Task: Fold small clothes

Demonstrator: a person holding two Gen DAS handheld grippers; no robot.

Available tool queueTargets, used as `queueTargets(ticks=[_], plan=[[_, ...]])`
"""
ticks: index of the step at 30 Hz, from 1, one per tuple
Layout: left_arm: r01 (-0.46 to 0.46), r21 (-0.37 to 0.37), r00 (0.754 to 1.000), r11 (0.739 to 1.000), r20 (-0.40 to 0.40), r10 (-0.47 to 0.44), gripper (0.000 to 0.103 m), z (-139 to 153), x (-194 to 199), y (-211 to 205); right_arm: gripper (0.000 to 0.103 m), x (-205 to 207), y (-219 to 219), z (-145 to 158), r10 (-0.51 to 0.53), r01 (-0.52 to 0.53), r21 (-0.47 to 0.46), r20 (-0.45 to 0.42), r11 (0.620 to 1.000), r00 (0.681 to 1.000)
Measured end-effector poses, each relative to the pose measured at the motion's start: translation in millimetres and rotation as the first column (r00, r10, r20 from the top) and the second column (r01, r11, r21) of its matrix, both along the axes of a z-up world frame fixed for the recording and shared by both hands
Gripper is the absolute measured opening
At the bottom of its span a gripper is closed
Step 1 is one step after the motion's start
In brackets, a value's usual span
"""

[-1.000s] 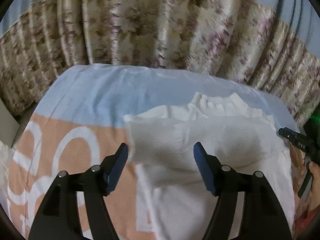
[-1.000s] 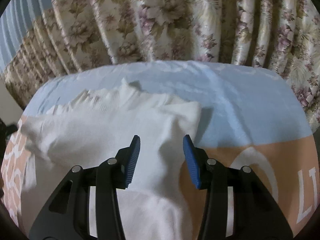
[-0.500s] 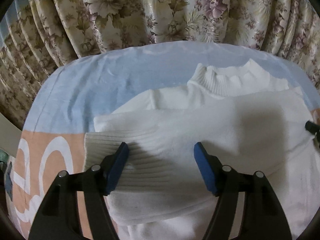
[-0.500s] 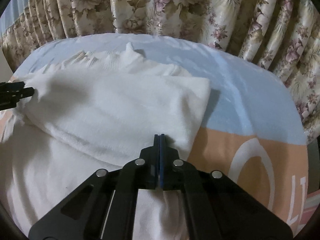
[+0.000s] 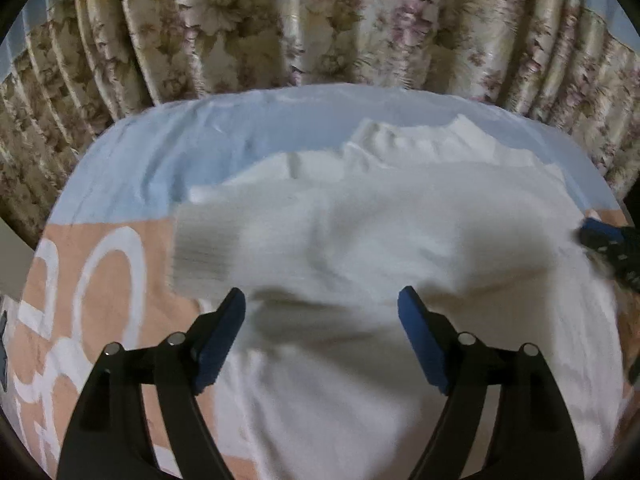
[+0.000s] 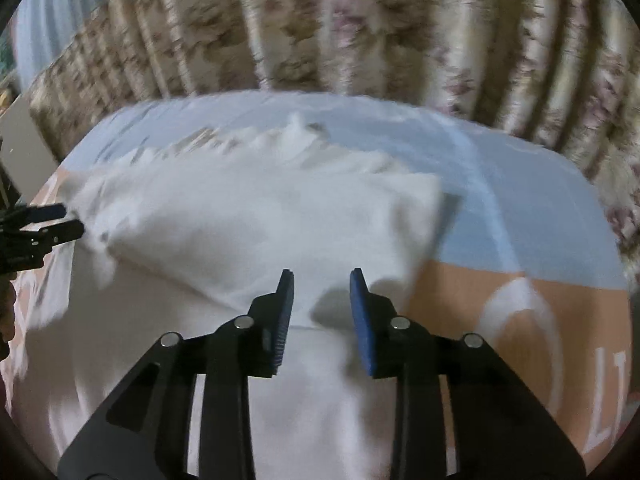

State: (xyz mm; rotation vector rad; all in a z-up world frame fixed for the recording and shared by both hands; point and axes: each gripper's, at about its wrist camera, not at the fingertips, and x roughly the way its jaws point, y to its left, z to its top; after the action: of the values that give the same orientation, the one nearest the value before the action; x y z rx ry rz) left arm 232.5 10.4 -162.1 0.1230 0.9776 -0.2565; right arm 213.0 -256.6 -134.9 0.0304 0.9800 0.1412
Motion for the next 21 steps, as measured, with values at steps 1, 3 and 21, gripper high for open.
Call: queueTargets(ticks=[1,3,21], plan=[[0.008,0.006,1.000,1.000,-0.015,-0.008,0.079,-3.4,-1.8,-4.1,0.028,0.5,7.2,-3.5,0.021,-0.021,0.006,-0.004,1.000,1.000],[0.007,0.050,1.000,0.999,-0.019,-0.007,0.079,-11.6,-7.6,-9.5,0.028,0.3,19.3,-12.8,0.054,-0.055,-0.025,-0.018,0.998,0.998],[-0.062,-0.055,0.997,0.997,-0.050,0.060,0.091,-1.4,-91.4,6.5,0.091,-107.5,18.2,34.9,-0.106,0.106,0.055,0.012,0.993,0.994]])
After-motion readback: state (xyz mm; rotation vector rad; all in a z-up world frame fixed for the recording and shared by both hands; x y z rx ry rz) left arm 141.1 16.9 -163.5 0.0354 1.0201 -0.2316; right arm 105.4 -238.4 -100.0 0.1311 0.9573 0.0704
